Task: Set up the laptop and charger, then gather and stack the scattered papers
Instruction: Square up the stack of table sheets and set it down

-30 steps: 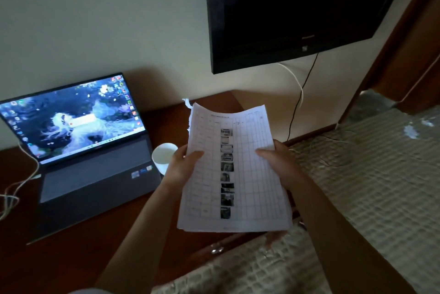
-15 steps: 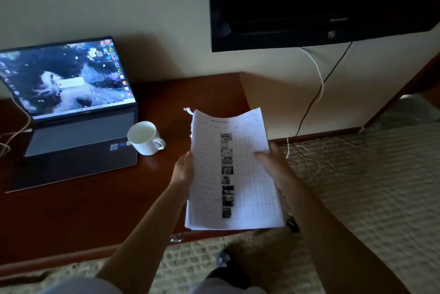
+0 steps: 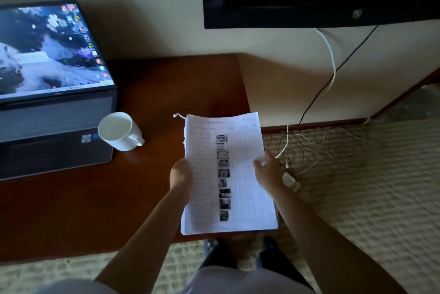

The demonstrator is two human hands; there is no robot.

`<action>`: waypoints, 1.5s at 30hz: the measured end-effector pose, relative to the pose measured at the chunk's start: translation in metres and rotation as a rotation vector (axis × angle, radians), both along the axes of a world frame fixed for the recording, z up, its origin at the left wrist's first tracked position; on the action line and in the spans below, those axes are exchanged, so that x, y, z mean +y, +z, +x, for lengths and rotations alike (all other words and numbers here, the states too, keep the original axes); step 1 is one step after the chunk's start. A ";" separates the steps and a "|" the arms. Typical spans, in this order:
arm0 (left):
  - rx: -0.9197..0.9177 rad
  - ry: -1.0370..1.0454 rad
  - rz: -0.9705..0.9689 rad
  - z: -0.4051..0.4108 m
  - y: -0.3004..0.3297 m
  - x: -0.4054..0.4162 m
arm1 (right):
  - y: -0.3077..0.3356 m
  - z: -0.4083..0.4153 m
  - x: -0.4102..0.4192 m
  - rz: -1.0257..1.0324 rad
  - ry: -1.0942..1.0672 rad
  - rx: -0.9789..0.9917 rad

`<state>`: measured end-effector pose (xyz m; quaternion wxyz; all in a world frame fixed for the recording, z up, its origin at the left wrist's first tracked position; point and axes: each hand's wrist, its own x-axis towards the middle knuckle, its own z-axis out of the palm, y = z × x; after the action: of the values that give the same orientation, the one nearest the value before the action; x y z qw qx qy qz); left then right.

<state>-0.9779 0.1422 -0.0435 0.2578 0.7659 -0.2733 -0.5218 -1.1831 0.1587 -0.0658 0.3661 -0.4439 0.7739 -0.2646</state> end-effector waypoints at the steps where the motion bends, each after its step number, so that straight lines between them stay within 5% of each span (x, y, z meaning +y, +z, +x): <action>1: -0.029 0.038 -0.010 -0.003 -0.002 0.000 | -0.002 -0.001 0.000 -0.010 0.018 0.037; 15: -0.296 0.150 -0.198 -0.020 -0.008 0.023 | -0.018 -0.016 -0.003 -0.035 0.168 0.139; 28: -0.535 0.142 -0.334 -0.017 -0.024 0.022 | -0.025 -0.003 -0.007 0.036 0.209 -0.105; 45: -0.570 0.016 -0.293 -0.015 -0.028 0.030 | -0.029 0.001 -0.001 0.029 0.241 0.067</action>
<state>-0.9930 0.1717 -0.0719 0.2823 0.8383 -0.4006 -0.2392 -1.1823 0.1580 -0.0950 0.3755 -0.5368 0.7306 -0.1926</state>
